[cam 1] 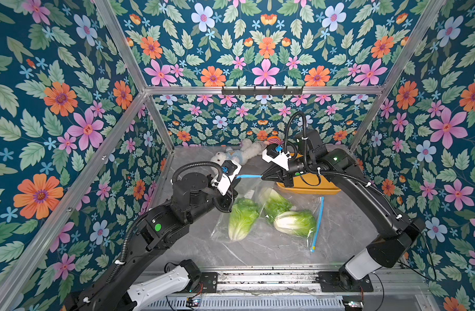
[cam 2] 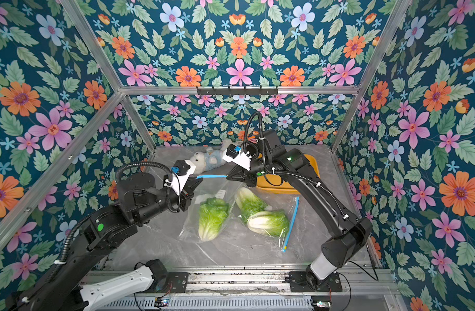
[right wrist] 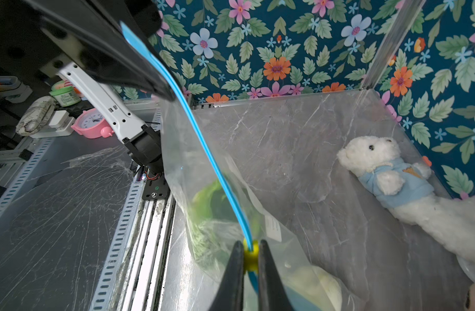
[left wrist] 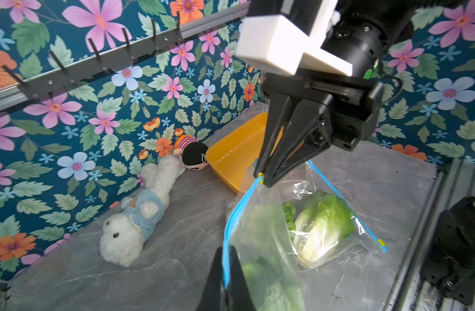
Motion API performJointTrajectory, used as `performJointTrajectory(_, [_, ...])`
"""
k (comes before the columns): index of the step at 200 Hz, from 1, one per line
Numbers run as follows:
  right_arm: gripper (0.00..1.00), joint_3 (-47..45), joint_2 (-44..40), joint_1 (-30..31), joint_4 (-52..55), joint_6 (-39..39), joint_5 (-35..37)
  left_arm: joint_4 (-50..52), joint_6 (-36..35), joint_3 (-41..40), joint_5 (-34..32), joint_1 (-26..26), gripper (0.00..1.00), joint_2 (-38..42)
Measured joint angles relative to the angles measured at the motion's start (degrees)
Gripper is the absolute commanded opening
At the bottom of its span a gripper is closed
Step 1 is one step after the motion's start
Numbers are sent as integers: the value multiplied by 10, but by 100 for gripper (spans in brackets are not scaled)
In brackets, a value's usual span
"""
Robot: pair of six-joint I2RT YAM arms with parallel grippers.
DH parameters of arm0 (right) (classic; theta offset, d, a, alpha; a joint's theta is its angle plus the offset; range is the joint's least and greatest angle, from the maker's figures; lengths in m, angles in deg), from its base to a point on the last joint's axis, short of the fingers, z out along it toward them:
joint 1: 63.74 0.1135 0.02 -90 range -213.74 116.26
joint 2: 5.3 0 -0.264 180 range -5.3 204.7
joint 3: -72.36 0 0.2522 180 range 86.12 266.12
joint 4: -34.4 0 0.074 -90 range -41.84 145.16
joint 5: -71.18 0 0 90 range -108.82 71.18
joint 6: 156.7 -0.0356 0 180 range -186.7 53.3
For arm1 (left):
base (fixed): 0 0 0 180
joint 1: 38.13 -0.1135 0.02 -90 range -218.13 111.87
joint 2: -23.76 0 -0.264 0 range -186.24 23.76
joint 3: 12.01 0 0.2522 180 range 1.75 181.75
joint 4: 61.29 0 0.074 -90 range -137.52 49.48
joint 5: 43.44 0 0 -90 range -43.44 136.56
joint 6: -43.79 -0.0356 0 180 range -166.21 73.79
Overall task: Put the chinese cabbages into a zipper bag and zip it
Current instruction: Zip the zipper on the zipper food storage bag.
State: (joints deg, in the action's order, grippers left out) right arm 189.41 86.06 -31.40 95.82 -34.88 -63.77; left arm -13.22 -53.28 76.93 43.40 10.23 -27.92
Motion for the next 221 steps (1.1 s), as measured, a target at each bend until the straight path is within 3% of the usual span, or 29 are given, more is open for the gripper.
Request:
performJointTrajectory(75, [4, -79, -30, -72, -27, -26, 2, 5, 27, 8, -123, 0, 0, -3])
performJointTrajectory(143, [5, -123, -47, -100, -47, -38, 16, 8, 42, 12, -187, 0, 0, -19])
performJointTrajectory(158, [15, -123, -47, -100, -54, -45, 16, 10, 46, 19, -210, -1, 0, -33])
performJointTrajectory(179, [21, -122, -48, -100, -64, -54, 13, 15, 52, 40, -253, -12, 0, -61])
performJointTrajectory(196, [39, -117, -48, -103, -71, -74, -1, 15, 52, 57, -286, -33, 0, -81])
performJointTrajectory(221, [53, -133, -70, -101, -103, -116, -23, 18, 54, 87, -308, -91, 0, -120])
